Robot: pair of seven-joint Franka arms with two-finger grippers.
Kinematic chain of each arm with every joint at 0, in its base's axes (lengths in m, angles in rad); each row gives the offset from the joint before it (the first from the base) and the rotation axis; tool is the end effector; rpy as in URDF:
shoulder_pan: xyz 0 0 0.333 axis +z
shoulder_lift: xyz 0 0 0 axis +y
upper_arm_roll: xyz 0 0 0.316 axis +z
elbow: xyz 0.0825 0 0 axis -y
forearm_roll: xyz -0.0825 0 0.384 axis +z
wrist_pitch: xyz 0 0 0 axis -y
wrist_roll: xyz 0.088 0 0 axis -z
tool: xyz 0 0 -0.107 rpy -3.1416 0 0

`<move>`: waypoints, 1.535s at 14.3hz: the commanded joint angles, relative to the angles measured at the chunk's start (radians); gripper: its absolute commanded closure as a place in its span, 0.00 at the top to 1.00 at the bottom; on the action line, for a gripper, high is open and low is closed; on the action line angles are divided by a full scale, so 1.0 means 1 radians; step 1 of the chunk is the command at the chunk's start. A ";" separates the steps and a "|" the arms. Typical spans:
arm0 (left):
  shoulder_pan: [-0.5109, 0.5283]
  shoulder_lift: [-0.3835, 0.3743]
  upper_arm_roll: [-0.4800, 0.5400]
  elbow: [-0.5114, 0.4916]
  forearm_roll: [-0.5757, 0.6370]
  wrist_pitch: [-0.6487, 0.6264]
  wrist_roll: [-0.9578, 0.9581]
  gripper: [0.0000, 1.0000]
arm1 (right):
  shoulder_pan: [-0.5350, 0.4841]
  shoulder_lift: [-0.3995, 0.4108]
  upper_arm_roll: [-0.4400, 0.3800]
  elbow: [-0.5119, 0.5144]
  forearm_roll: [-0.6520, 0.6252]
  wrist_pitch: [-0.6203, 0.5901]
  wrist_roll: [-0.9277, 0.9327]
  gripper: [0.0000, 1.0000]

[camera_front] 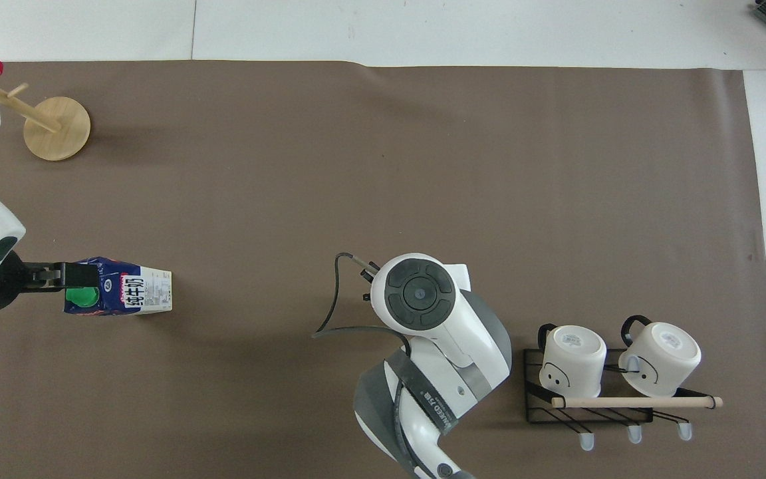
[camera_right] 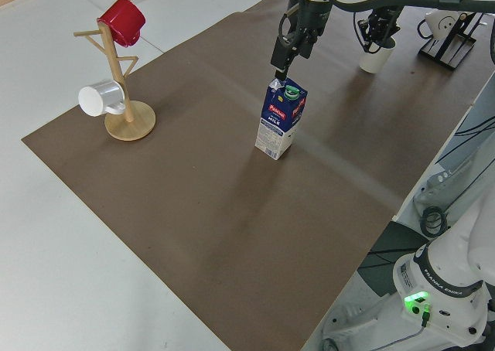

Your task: Place cup and milk on table

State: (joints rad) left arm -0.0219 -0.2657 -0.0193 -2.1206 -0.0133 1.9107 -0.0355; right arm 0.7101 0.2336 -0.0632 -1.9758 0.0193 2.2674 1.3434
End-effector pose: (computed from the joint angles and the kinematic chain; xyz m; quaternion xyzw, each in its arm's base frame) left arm 0.4817 -0.0215 0.5292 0.9996 -0.0005 0.0277 0.0049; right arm 0.4816 0.3661 0.3572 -0.9379 0.3457 -0.0157 0.0247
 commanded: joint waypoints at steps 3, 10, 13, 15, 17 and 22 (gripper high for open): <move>0.011 -0.024 -0.007 -0.090 -0.001 0.102 0.017 1.00 | -0.012 -0.002 -0.003 -0.021 0.002 0.037 -0.082 0.19; 0.011 -0.021 -0.007 -0.214 -0.001 0.244 0.017 1.00 | -0.026 -0.013 -0.004 0.000 -0.005 0.020 -0.092 1.00; 0.008 -0.012 -0.007 -0.237 -0.001 0.289 0.017 1.00 | -0.057 -0.080 -0.004 0.014 0.007 -0.028 -0.124 1.00; 0.000 -0.007 -0.007 -0.233 -0.001 0.286 0.017 1.00 | -0.067 -0.132 -0.004 0.015 0.008 -0.072 -0.170 1.00; -0.003 -0.007 -0.007 -0.231 -0.001 0.272 0.028 0.89 | -0.084 -0.181 -0.010 0.018 0.008 -0.123 -0.234 1.00; 0.005 -0.006 -0.007 -0.222 -0.001 0.263 0.101 0.51 | -0.213 -0.258 -0.012 0.040 0.008 -0.278 -0.511 1.00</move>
State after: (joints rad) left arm -0.0217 -0.2632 -0.0272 -2.3360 -0.0133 2.1710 0.0371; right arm 0.5534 0.0052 -0.0798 -1.9351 0.0194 2.0351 0.9461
